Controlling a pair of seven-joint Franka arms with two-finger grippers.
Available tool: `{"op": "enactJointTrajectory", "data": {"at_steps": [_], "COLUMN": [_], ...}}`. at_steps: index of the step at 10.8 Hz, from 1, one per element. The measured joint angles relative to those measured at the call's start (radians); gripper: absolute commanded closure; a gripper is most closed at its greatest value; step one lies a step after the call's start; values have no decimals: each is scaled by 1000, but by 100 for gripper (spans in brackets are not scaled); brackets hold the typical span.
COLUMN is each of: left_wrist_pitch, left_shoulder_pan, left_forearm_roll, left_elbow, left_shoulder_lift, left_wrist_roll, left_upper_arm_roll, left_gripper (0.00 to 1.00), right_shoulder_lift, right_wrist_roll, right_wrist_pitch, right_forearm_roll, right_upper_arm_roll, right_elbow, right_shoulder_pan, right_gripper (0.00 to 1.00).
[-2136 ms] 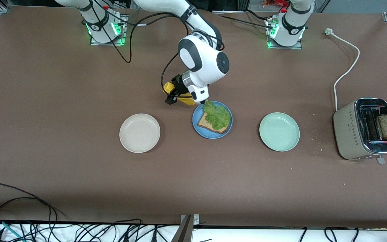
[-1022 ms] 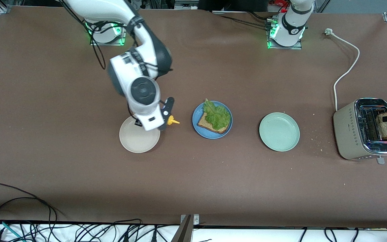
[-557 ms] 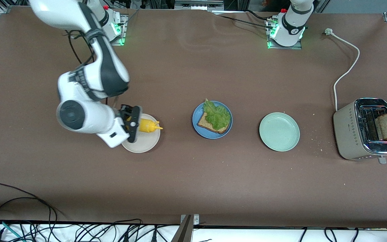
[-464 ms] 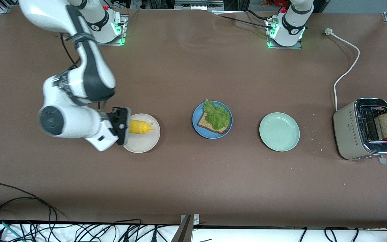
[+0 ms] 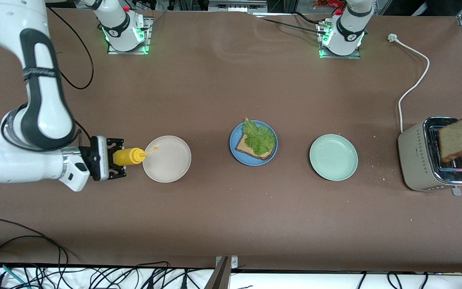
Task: Make sandwich in blue plate with both arms
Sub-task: 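Lift the toast to the blue plate while the right gripper returns the mustard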
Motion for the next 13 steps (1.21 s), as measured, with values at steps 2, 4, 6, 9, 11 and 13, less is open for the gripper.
{"op": "enactJointTrajectory", "data": {"at_steps": [2,4,6,9,11,13], "left_wrist_pitch": [-82,-118,-141,-106,43,187], "left_shoulder_pan": [-14,-58,-152,-346,-424,-476], "left_forearm_roll": [-34,-153,-272,-475,-558,-562], "left_elbow": [-7,-36,-60,-69,-72,-74], "left_shoulder_lift": [-4,8,66,212,322,434], "left_wrist_roll": [-5,-16,-64,-210,-235,-232], "left_upper_arm_roll": [-128,-174,-179,-179,-178,-178], "left_gripper": [100,100,100,100,100,100], "right_shoulder_lift": [69,144,222,328,351,370], "right_wrist_roll": [-192,-360,-480,-636,-684,-726], "right_wrist_pitch": [-21,-89,-153,-208,-222,-228], "right_forearm_roll": [137,254,380,551,562,562], "right_upper_arm_roll": [1,3,4,6,6,7], "right_elbow": [-4,-5,-6,-4,-1,1], "right_shoulder_pan": [-85,-155,-185,-193,-206,-218], "right_gripper": [100,100,100,100,100,100]}}
